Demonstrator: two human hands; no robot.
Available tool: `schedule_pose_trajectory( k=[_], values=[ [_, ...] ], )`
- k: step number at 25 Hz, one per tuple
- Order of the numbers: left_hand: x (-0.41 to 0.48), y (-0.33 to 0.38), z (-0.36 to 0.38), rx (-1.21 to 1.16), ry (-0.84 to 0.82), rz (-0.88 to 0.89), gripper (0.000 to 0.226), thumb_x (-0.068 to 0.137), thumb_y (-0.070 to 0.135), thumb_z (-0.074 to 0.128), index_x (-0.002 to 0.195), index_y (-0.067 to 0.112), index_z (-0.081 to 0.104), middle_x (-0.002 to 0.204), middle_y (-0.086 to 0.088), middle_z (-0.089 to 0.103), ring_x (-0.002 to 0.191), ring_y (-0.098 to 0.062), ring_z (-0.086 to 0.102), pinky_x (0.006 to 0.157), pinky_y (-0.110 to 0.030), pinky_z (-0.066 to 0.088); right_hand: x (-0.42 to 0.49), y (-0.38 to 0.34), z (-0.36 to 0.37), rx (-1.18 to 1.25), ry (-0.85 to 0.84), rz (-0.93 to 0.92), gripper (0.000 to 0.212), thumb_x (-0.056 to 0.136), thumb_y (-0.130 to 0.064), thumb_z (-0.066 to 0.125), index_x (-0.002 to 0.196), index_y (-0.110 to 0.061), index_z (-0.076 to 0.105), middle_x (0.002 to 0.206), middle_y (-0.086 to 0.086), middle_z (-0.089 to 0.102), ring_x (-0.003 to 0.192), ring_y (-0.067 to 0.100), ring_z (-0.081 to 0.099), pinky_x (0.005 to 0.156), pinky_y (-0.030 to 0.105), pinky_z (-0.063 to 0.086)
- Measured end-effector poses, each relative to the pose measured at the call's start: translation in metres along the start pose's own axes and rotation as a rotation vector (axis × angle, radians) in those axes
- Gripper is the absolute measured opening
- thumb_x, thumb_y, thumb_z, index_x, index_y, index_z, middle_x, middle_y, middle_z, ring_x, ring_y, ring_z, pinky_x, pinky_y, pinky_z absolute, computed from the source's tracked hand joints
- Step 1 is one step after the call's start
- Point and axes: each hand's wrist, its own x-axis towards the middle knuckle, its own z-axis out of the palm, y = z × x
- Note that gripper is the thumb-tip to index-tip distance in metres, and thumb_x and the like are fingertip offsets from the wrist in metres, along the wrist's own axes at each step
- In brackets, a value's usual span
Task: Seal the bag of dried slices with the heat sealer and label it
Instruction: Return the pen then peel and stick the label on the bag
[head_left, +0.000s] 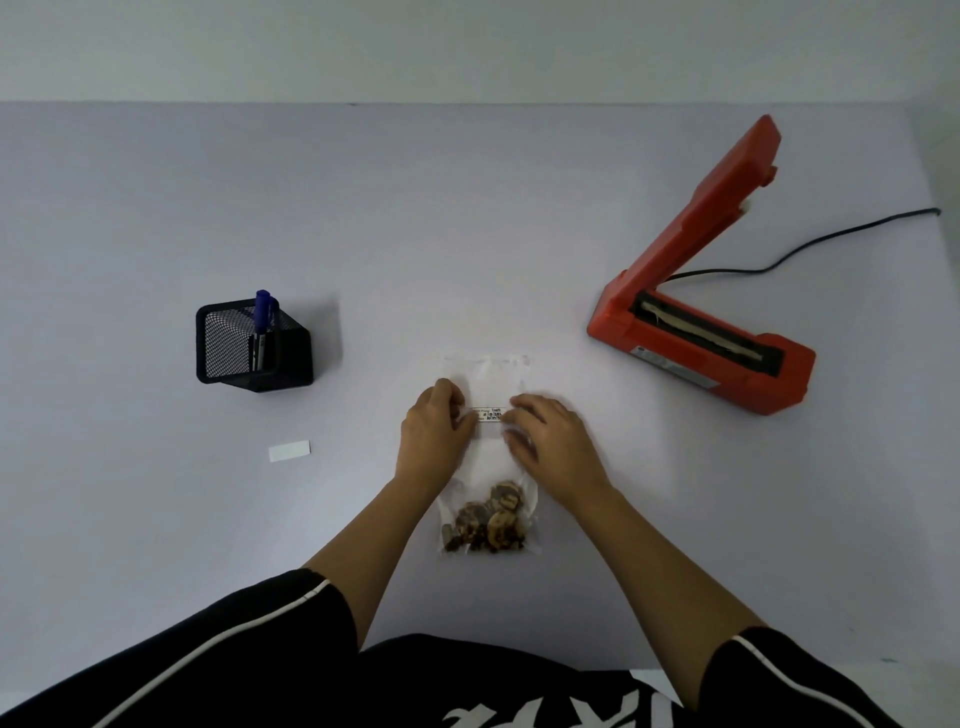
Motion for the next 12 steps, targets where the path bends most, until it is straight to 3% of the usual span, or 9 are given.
schedule_pose_trajectory(
  k=[6, 9, 12],
  values=[
    [-0.016, -0.036, 0.005, 0.252, 0.063, 0.566, 0.038, 0.084, 0.007, 0.062, 0.121, 0.006, 0.062, 0.093, -0.017, 0.059, 0.076, -0.029, 0.056, 0.064, -0.033, 0.051, -0.005, -0.005, -0.002, -0.060, -0.082, 0.002, 0.045, 0.093, -0.029, 0.047, 0.136, -0.018, 0.045, 0.136, 0.008, 0.051, 0.126, 0.026, 0.045, 0.099, 0.041, 0.040],
    [-0.019, -0.037, 0.010, 0.328, 0.068, 0.566, 0.045, 0.077, 0.003, 0.066, 0.121, 0.007, 0.062, 0.098, -0.021, 0.058, 0.079, -0.033, 0.057, 0.066, -0.037, 0.053, -0.009, -0.005, 0.002, -0.175, -0.121, -0.013, 0.049, 0.093, -0.036, 0.032, 0.138, -0.022, 0.043, 0.138, 0.009, 0.049, 0.127, 0.027, 0.046, 0.097, 0.040, 0.042],
    [-0.018, -0.035, 0.011, 0.306, 0.051, 0.521, 0.041, 0.077, 0.007, 0.063, 0.118, 0.006, 0.063, 0.098, -0.022, 0.057, 0.079, -0.035, 0.058, 0.069, -0.038, 0.055, -0.009, -0.007, 0.004, -0.208, -0.120, 0.005, 0.050, 0.091, -0.036, 0.031, 0.135, -0.019, 0.048, 0.135, 0.009, 0.053, 0.123, 0.027, 0.051, 0.094, 0.040, 0.046]
  ],
)
